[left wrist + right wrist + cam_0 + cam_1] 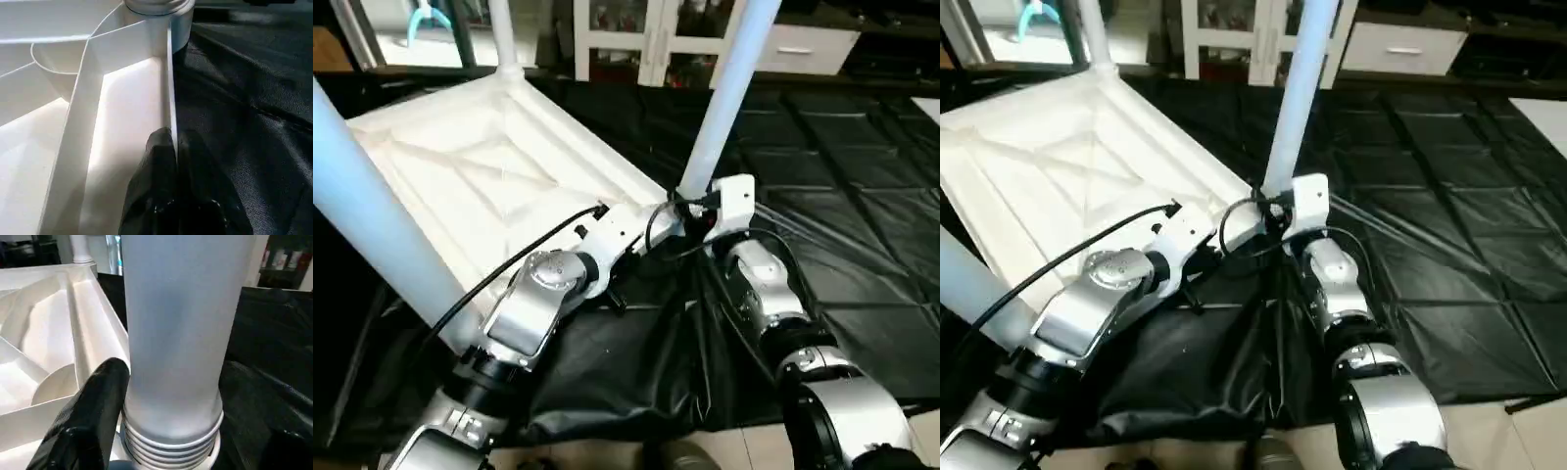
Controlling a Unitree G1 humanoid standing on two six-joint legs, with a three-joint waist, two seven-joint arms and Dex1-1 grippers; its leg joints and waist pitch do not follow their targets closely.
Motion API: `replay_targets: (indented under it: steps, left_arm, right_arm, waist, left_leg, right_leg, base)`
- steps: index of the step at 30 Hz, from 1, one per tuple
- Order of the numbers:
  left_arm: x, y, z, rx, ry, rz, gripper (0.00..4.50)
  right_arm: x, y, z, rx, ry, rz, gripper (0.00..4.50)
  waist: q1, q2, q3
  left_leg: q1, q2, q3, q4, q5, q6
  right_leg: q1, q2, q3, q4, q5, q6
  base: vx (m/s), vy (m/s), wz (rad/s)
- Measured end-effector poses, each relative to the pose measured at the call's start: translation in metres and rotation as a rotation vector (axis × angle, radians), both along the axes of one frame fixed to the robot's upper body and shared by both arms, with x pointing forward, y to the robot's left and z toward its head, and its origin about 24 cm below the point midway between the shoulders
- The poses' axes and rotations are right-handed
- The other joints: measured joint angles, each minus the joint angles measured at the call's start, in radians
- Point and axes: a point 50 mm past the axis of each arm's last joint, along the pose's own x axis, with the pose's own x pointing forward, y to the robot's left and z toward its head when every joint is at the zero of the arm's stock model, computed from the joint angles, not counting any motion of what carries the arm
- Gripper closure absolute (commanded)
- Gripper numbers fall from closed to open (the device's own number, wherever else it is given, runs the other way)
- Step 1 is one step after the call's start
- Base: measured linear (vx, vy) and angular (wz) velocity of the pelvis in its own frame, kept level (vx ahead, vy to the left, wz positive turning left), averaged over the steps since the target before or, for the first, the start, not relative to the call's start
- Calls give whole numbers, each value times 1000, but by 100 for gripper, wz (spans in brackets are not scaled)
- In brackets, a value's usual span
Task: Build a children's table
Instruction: Insert table leg to table base
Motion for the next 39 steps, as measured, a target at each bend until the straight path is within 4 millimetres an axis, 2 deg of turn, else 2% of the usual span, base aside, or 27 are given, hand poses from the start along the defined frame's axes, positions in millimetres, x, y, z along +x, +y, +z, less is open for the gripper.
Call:
replay_targets:
  steps: [5,11,14,15,17,22,26,29,30,39]
  left_arm:
    - [-1,3,4,-2,-9,-20,450]
    - [-7,13,5,23,-42,-107,450]
    - [-19,27,0,51,-36,-196,450]
    - [-23,34,0,59,-32,-224,450]
    - [-27,39,-1,68,-29,-260,450]
    - [-30,39,-1,65,-34,-292,450]
    - [-32,39,-1,66,-40,-319,450]
    - [-34,41,-2,68,-39,-331,450]
    - [-34,41,-2,69,-39,-336,450]
    - [-39,46,-4,79,-39,-379,450]
  right_arm:
    - [-6,-7,4,53,-60,75,141]
    - [-14,-11,25,92,-178,241,141]
    - [-19,-33,30,28,-187,296,141]
    - [-21,-46,28,-4,-166,303,141]
    - [-23,-55,25,-9,-138,295,141]
    - [-26,-51,21,45,-111,331,141]
    - [-30,-50,24,69,-129,368,184]
    - [-32,-52,22,85,-129,367,194]
    - [-32,-53,22,89,-131,367,212]
    - [-32,-58,29,90,-146,368,246]
  waist:
    - [7,1,3]
    - [19,3,4]
    - [33,3,4]
    - [38,3,4]
    - [42,3,4]
    - [43,4,4]
    - [47,5,3]
    - [51,6,3]
    - [52,6,2]
    - [63,5,2]
  left_leg:
    - [-4,1,2,3,1,2]
    - [-5,6,5,6,3,6]
    - [-4,8,7,5,3,6]
    - [-2,9,7,5,3,6]
    - [-1,9,8,6,3,6]
    - [0,11,15,9,3,5]
    - [0,11,15,10,3,6]
    - [0,11,15,11,3,6]
    - [1,11,15,12,3,6]
    - [1,12,15,21,3,6]
  right_leg:
    - [-9,-1,1,12,1,-1]
    - [-16,1,-1,22,2,0]
    - [-17,2,-1,24,1,0]
    - [-16,3,-1,25,0,0]
    - [-16,3,0,27,-1,0]
    - [-16,1,2,29,-1,0]
    - [-15,1,2,30,-1,0]
    - [-15,1,2,31,-1,0]
    - [-15,1,1,32,-1,0]
    - [-16,1,2,43,-1,0]
  base:
    - [0,0,0]
    - [0,0,0]
    - [0,0,0]
    - [0,0,0]
    - [0,0,0]
    - [0,0,0]
    - [0,0,0]
    - [0,0,0]
    - [0,0,0]
    - [0,0,0]
